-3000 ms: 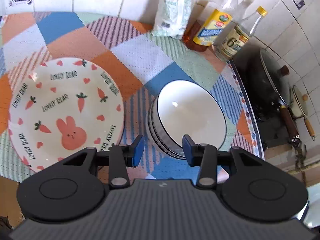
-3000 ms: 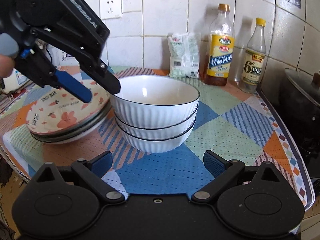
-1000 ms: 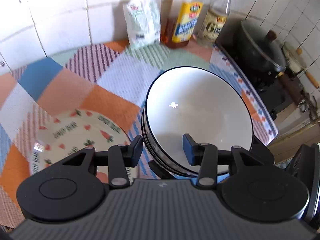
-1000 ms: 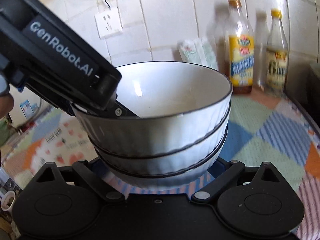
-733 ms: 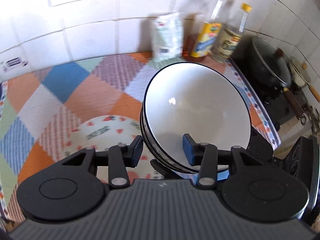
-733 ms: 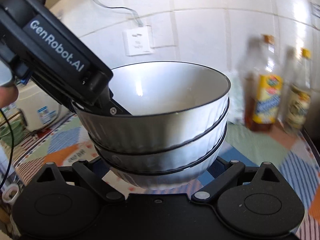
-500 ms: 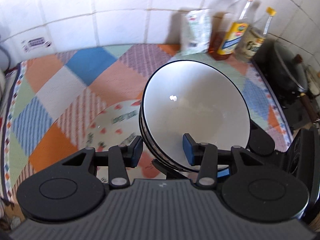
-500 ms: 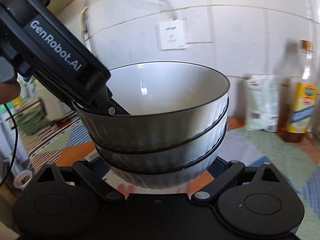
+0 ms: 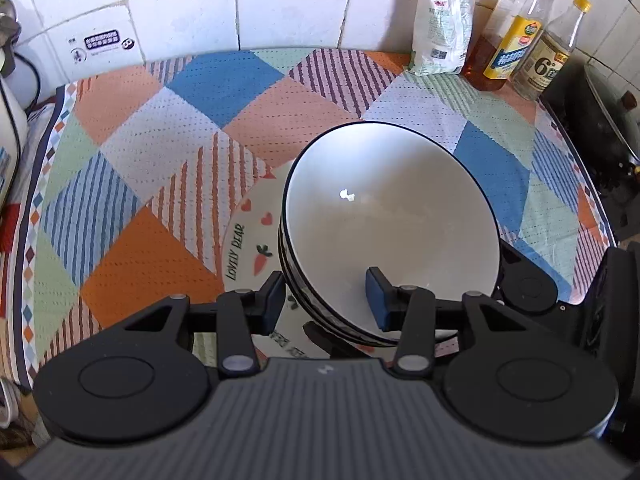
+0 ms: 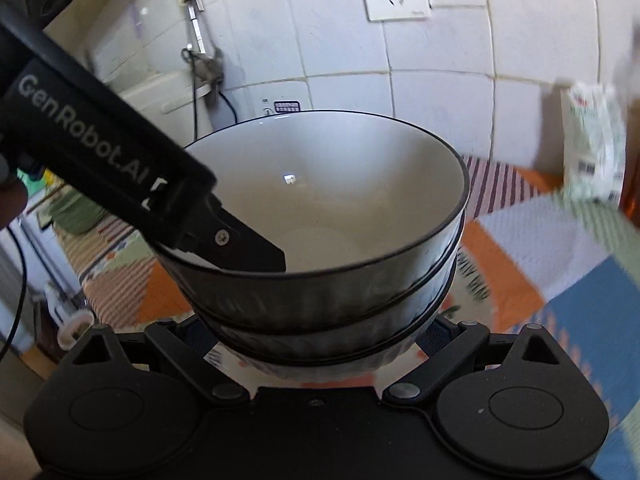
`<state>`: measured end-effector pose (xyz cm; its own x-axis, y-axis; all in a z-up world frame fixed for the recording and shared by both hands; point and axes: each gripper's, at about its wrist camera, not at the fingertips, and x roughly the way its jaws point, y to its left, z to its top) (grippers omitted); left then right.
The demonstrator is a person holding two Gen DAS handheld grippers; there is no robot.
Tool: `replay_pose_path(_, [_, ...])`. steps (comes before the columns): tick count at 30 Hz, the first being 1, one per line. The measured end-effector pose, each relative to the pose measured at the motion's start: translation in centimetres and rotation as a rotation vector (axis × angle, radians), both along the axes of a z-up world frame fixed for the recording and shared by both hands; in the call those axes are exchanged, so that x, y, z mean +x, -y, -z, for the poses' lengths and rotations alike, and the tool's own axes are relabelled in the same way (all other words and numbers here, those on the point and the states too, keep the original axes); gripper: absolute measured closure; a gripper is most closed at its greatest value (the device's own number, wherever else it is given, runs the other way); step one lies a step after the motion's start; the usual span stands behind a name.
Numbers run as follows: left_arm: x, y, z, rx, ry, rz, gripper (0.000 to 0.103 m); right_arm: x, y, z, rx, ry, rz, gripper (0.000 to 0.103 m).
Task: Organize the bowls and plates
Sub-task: 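Lower the white bowls onto the bunny bowl with the left gripper, open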
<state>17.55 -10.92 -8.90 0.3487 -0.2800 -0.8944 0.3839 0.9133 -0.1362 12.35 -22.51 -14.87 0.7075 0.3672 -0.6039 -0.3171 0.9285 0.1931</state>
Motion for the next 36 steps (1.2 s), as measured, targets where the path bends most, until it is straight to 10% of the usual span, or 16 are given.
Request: replay_pose_path(36, [-0.7, -1.9, 0.6, -0.079, -0.044, -0.074, 0.054, -2.6, -0.4, 0.2, -0.192, -0.031, 0.022, 0.004])
